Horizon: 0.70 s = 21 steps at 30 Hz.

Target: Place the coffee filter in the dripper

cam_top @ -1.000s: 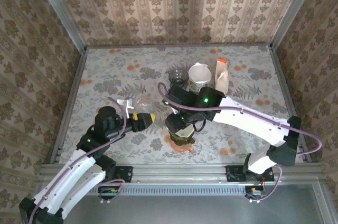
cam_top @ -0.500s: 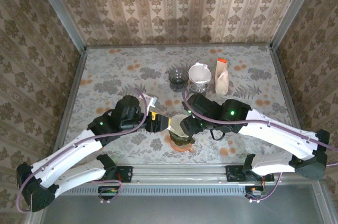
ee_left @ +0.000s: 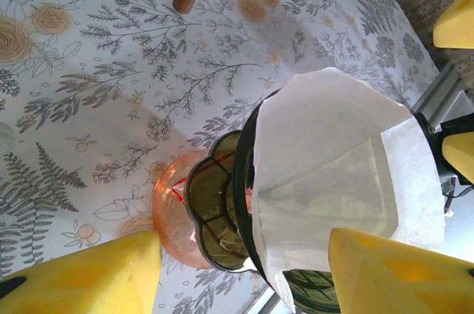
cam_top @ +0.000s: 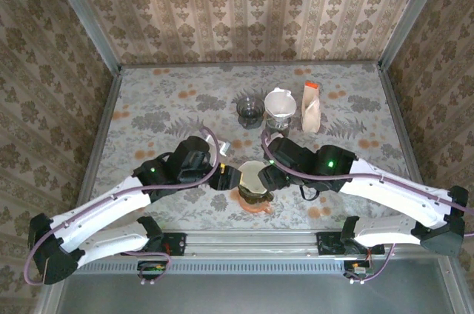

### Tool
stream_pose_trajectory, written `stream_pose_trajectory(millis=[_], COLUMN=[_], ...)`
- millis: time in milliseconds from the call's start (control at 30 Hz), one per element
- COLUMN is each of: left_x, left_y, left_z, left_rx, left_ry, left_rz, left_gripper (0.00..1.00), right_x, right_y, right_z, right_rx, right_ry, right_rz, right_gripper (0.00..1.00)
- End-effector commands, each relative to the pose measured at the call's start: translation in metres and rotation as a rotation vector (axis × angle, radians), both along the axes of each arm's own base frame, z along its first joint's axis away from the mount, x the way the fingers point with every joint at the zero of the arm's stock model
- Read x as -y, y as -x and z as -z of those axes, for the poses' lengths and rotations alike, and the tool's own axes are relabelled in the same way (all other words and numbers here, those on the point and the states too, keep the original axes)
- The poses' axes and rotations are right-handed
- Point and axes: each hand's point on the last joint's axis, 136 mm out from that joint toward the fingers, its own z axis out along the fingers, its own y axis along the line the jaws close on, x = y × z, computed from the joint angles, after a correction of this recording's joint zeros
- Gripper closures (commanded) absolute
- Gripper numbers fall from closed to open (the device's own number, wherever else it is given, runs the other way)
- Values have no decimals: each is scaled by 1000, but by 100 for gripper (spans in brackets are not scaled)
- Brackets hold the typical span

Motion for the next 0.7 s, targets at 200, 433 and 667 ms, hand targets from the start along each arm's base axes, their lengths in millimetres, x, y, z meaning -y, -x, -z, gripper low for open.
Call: stream_pose_trajectory(millis=[200,433,667], left_x=[-1,-1,0], left_y=[13,16,17], left_z=[6,9,12], left_rx=[-22,-30,-36], left_ry=[-51,-62,-63], left_rz=[40,48,53], left_gripper=[39,39,39], right_x=[0,-2,-3], right_y=[-7,-7,-7], right_z=[3,19,33], right_rx=[22,-7,-29], right_ry=[6,42,67], right_rz=[27,25,30], right_gripper=[31,31,32])
